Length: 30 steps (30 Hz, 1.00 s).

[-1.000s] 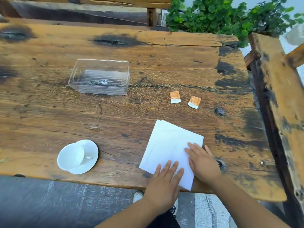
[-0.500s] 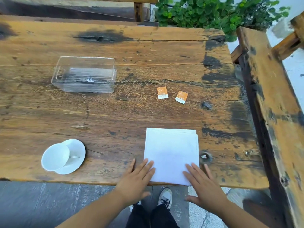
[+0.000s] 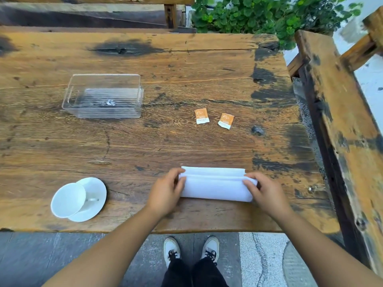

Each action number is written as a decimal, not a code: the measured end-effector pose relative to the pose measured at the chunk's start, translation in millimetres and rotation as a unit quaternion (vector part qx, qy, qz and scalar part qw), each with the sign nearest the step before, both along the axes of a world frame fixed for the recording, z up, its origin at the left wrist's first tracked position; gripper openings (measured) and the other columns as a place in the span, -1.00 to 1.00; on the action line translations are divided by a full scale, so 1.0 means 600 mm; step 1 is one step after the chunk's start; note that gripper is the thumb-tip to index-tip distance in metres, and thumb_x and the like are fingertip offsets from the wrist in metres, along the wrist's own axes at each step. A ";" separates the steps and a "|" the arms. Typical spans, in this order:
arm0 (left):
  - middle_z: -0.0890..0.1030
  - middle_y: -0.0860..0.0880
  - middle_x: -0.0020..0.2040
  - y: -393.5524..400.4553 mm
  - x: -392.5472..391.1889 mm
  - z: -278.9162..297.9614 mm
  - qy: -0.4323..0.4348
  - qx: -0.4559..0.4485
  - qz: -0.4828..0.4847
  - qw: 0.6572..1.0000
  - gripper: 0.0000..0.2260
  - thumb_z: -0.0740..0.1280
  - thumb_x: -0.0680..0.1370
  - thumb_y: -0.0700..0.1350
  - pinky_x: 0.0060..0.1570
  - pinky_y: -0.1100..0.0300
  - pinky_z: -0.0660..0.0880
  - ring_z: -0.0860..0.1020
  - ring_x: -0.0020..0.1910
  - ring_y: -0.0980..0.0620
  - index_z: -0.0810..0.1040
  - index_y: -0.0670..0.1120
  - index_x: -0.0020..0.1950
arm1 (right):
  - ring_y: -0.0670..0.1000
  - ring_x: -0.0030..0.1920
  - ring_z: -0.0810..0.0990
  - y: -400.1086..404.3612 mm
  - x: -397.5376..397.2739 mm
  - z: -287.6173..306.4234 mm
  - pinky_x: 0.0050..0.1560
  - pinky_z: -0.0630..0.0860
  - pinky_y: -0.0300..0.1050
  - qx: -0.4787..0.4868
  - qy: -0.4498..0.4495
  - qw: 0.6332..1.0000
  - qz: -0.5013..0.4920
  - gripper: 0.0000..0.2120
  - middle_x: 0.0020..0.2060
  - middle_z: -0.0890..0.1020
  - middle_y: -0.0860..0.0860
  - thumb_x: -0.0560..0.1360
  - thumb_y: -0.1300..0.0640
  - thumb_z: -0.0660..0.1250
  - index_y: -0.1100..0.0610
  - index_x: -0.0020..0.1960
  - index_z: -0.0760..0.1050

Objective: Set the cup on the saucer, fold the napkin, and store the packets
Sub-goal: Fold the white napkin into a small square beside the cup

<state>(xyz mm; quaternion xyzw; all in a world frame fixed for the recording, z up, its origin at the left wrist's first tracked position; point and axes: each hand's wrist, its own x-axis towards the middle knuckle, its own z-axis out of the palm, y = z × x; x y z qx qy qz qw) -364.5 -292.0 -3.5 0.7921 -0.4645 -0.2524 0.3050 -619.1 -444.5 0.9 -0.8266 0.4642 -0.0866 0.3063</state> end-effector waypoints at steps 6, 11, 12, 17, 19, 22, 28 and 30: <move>0.60 -0.08 -0.13 -0.091 0.028 -0.069 -0.008 0.107 0.050 0.993 -0.74 0.22 0.59 -0.05 -0.29 0.09 0.37 0.57 -0.12 -0.16 0.42 -0.06 0.26 | 0.05 -0.18 0.56 -0.072 0.068 -0.069 -0.21 0.49 -0.07 0.061 0.093 0.991 -0.070 -0.77 -0.09 0.67 0.04 0.53 -0.02 0.29 0.01 0.15 0.51; 0.64 -0.09 0.00 -0.110 0.032 -0.107 -0.052 0.155 0.047 0.985 -0.74 0.17 0.60 0.00 -0.28 0.08 0.41 0.58 -0.07 -0.15 0.40 -0.01 0.27 | 0.08 -0.14 0.58 -0.077 0.083 -0.118 -0.25 0.44 -0.11 0.015 0.152 0.984 -0.089 -0.74 0.13 0.60 0.01 0.55 -0.08 0.22 0.01 0.17 0.48; 0.63 -0.09 0.04 -0.111 0.031 -0.106 -0.070 0.162 0.041 0.983 -0.74 0.17 0.60 0.01 -0.27 0.07 0.42 0.58 -0.06 -0.16 0.40 0.00 0.27 | 0.10 -0.11 0.59 -0.074 0.084 -0.121 -0.26 0.43 -0.11 0.007 0.166 0.983 -0.084 -0.72 0.17 0.56 0.02 0.56 -0.08 0.20 0.02 0.19 0.47; 0.50 -0.18 0.18 -0.093 0.018 -0.089 -0.264 0.108 -0.035 0.958 -0.63 0.34 0.48 -0.10 -0.03 -0.09 0.47 0.50 0.09 -0.24 0.44 -0.11 0.27 | 0.17 0.13 0.50 -0.049 0.079 -0.096 0.05 0.47 0.08 -0.141 0.178 0.972 -0.068 -0.61 0.16 0.50 0.13 0.52 -0.07 0.26 0.14 0.25 0.45; 0.43 -0.17 0.38 -0.085 0.009 -0.087 -0.291 0.056 -0.137 0.945 -0.57 0.33 0.48 -0.10 0.22 -0.17 0.38 0.39 0.33 -0.21 0.41 -0.10 0.34 | 0.18 0.24 0.45 -0.014 0.076 -0.083 0.18 0.42 0.16 -0.183 0.145 0.971 -0.040 -0.60 0.25 0.49 0.14 0.53 -0.06 0.25 0.14 0.28 0.42; 0.10 -0.06 0.54 -0.073 0.007 -0.103 -0.292 0.084 -0.314 0.900 -0.55 0.09 0.60 0.03 0.43 -0.20 -0.12 0.00 0.52 -0.10 0.18 -0.02 0.49 | 0.18 0.37 0.39 0.063 0.079 -0.086 0.31 0.30 0.17 -0.164 0.155 0.972 0.073 -0.51 0.38 0.43 0.13 0.52 -0.11 0.13 0.12 0.35 0.38; -0.15 -0.01 0.56 -0.045 0.011 -0.108 -0.270 0.196 -0.331 0.883 -0.44 -0.16 0.59 0.22 0.44 -0.08 -0.21 -0.28 0.49 0.02 -0.14 0.02 0.53 | 0.10 0.50 0.15 0.025 0.053 -0.099 0.47 -0.06 0.20 -0.115 0.230 0.933 0.253 -0.43 0.47 0.30 0.01 0.56 -0.19 -0.04 0.06 0.45 0.30; -0.11 -0.03 0.57 -0.028 -0.009 -0.099 -0.264 0.220 -0.291 0.893 -0.43 -0.16 0.58 0.23 0.42 -0.12 -0.02 -0.11 0.52 -0.03 -0.10 0.00 0.53 | 0.07 0.53 0.00 -0.016 0.055 -0.091 0.48 -0.23 0.18 -0.109 0.240 0.926 0.269 -0.44 0.51 0.20 -0.06 0.58 -0.20 -0.08 0.01 0.49 0.22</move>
